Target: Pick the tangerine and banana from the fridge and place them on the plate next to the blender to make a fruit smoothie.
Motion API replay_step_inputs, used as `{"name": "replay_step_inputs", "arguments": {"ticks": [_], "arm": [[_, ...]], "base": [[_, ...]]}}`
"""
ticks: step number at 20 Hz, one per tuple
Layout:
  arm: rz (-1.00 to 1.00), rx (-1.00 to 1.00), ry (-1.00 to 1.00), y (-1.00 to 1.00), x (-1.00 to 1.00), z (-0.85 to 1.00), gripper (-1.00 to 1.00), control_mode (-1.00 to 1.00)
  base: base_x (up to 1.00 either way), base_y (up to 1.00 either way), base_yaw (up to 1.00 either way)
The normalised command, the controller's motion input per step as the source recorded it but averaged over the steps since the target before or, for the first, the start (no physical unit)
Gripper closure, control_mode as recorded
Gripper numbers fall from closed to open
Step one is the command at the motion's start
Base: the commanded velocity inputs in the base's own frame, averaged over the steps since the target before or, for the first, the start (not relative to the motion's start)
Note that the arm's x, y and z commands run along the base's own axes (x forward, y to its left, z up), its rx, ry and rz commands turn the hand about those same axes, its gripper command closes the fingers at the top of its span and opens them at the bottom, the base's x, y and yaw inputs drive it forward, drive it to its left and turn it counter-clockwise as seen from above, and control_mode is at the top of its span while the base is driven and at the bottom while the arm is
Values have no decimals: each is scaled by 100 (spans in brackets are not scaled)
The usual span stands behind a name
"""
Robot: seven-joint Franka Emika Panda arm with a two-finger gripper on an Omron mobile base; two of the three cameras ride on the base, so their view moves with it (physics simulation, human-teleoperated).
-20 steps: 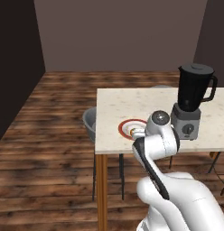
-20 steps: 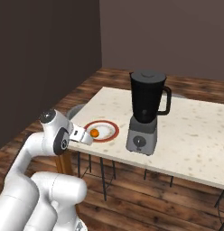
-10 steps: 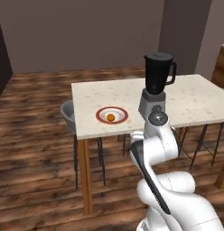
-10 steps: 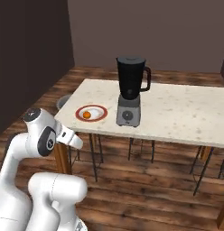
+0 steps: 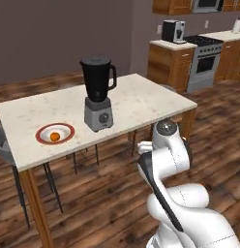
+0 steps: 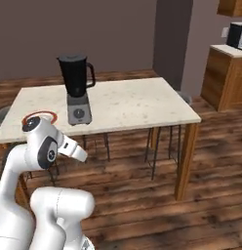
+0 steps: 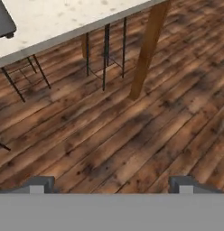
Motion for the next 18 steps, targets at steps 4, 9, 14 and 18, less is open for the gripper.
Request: {"name": "replay_step_inputs", "arguments": {"ticks": [4,9,14,18], "arm": [[0,0,0,0,0,0,-100,100],[0,0,0,0,0,0,-100,100],[0,0,0,0,0,0,-100,100],[0,0,0,0,0,0,-100,100]], "base": [[0,-19,-87],[18,-26,-89],[40,-23,-84],[80,-2,-69]]}}
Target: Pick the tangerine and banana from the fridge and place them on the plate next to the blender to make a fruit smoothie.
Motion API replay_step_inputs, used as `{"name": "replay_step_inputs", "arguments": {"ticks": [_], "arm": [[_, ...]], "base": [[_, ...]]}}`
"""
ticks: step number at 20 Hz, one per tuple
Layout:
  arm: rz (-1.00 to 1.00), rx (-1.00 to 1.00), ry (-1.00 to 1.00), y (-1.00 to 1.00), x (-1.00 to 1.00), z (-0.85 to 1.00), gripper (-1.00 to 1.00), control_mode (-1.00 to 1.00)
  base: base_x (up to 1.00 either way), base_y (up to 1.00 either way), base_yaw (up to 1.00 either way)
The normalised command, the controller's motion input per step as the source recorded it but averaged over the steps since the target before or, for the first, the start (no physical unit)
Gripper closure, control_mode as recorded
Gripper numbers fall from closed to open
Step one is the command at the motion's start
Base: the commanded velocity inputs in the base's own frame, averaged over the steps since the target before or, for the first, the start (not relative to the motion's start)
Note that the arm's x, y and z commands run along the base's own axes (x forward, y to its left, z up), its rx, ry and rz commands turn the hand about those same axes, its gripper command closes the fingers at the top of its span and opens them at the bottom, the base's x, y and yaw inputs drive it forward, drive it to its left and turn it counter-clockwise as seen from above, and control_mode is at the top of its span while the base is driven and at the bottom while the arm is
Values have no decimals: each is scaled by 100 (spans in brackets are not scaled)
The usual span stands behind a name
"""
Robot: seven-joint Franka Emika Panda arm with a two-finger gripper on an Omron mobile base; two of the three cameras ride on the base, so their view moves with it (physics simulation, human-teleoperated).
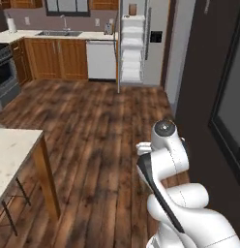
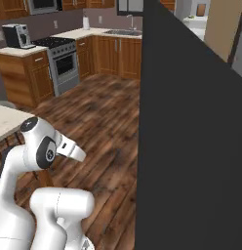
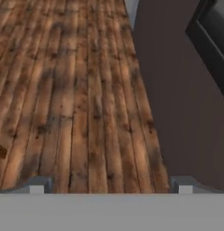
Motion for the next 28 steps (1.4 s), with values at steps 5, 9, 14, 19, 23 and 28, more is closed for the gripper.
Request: {"name": "replay_step_inputs", "arguments": {"ticks": [5,9,14,19,23,28], "arm": [[0,0,0,0,0,0,-100,100],[0,0,0,0,0,0,-100,100],[0,0,0,0,0,0,-100,100],[0,0,0,0,0,0,-100,100],[0,0,0,0,0,0,-100,100],[0,0,0,0,0,0,-100,100]], "base": [[100,21,-35],[100,52,-4],[100,5,8],[100,-12,12],[100,-4,-4],[100,0,-25]]}}
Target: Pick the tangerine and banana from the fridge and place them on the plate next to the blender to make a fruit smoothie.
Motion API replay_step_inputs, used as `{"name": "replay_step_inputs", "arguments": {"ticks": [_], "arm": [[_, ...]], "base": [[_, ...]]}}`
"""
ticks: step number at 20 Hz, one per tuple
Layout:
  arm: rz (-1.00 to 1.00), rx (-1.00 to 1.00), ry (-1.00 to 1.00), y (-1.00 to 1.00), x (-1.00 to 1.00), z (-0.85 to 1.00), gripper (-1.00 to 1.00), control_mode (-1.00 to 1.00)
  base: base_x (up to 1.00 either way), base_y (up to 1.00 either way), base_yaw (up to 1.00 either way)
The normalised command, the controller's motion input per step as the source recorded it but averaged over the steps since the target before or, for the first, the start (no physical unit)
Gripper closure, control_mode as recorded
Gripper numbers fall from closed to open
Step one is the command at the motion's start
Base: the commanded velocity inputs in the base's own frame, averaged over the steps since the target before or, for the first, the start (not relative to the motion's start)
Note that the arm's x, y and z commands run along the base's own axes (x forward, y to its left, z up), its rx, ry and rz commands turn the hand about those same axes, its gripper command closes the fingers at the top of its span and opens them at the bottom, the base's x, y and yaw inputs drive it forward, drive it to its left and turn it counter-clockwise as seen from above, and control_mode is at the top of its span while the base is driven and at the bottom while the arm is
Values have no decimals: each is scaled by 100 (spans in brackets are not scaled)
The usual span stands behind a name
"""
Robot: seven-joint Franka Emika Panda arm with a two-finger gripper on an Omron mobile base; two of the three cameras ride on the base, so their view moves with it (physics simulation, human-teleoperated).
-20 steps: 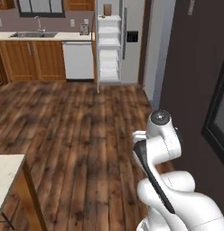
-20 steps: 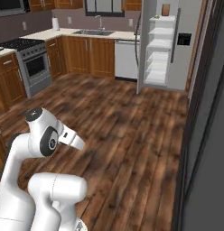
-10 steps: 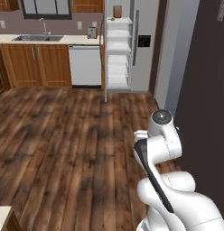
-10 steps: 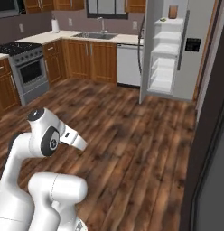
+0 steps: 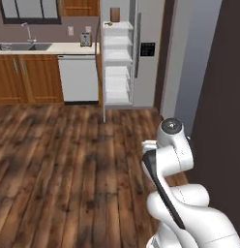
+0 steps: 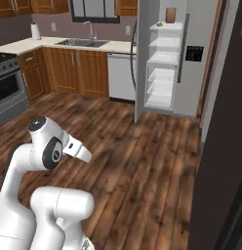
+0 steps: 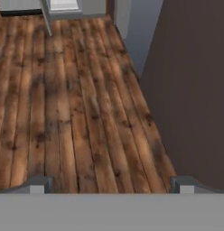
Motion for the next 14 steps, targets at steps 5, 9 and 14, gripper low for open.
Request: {"name": "replay_step_inputs", "arguments": {"ticks": [5,9,14], "arm": [[0,0,0,0,0,0,-100,100],[0,0,0,0,0,0,-100,100],[0,0,0,0,0,0,-100,100]], "base": [[100,1,-27],[100,13,-15],[100,0,0]]}}
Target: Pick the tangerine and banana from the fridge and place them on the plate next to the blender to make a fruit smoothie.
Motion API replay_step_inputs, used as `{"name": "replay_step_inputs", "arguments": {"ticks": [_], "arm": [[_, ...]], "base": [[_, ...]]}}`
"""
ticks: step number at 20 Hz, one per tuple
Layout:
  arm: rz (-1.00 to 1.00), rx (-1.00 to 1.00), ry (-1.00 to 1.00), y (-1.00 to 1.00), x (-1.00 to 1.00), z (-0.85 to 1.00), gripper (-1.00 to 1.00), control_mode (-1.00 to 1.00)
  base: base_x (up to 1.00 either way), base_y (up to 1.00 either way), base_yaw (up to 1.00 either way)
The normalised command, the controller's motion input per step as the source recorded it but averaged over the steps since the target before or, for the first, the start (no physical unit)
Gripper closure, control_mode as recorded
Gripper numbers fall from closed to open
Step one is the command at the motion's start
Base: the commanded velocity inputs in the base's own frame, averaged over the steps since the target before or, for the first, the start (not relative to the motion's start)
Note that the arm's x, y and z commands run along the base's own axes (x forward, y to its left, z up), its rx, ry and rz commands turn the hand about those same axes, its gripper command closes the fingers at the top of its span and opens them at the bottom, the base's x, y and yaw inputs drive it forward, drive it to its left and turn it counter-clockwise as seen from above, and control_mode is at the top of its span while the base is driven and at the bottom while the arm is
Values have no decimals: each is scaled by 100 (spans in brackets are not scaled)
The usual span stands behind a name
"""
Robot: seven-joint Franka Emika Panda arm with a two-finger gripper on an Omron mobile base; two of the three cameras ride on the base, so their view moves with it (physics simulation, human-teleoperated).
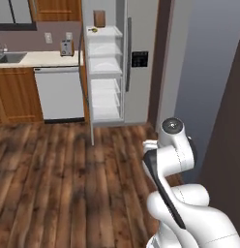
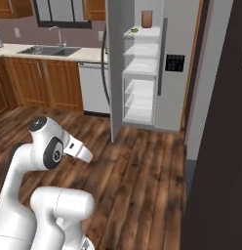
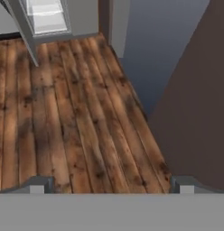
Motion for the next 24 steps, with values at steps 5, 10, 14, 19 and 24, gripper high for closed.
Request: {"name": "replay_step_inputs", "arguments": {"ticks": [5,10,14,19,24], "arm": [[0,0,0,0,0,0,-100,100],[0,0,0,0,0,0,-100,100],[0,0,0,0,0,0,-100,100],[0,0,0,0,0,0,-100,100],[0,0,0,0,0,0,-100,100]], "base": [[100,0,0],[100,0,0],[100,0,0],[100,0,0],[100,0,0]]}}
